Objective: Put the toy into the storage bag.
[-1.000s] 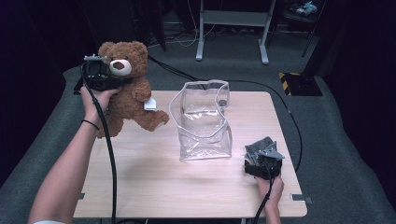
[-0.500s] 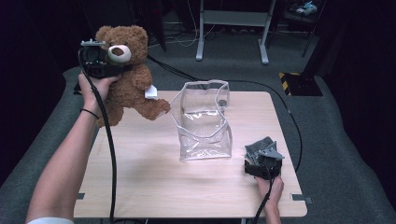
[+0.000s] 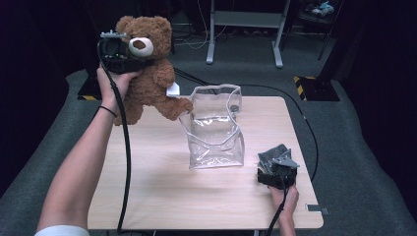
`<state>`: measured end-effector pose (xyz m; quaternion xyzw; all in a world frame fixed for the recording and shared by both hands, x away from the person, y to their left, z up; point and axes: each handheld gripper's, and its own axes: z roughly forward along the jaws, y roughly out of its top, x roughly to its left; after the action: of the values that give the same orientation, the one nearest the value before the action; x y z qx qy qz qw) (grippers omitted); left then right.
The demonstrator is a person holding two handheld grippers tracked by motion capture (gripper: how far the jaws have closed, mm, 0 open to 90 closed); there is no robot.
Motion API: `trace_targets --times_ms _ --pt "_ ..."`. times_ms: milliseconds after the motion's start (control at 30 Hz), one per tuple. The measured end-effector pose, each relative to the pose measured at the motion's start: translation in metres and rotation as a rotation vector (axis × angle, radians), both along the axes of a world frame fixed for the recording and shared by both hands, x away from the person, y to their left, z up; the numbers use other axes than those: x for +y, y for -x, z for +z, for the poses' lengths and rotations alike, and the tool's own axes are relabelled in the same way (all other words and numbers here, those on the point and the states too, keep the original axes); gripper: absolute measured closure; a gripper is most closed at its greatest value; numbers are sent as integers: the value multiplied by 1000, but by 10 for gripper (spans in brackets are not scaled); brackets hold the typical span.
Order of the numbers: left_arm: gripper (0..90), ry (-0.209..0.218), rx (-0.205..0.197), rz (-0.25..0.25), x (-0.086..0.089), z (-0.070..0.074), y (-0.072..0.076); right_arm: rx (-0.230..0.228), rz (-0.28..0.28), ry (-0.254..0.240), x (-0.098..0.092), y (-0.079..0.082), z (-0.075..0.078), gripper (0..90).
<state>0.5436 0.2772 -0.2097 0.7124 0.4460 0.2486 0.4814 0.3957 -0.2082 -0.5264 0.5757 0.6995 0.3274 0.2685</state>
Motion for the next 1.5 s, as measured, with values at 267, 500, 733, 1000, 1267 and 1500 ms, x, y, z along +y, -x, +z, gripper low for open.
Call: trace_targets --times_ms 267,500,733,1000,1267,1500 --pt "536 7 0 -27 -26 1 -5 2 -1 -7 0 0 0 65" --pt "535 -19 1 -52 -45 1 -9 2 3 5 -1 1 0 65" --pt "532 -21 5 -73 -68 -3 -13 2 3 1 -1 1 0 65" --pt "531 0 9 -75 -89 -9 -18 3 6 -1 -2 1 0 65" --pt "529 55 7 -85 -105 -8 -20 2 5 -3 -2 1 0 65" --pt "527 79 -8 -100 -122 -7 -21 1 6 -3 -2 1 0 65"
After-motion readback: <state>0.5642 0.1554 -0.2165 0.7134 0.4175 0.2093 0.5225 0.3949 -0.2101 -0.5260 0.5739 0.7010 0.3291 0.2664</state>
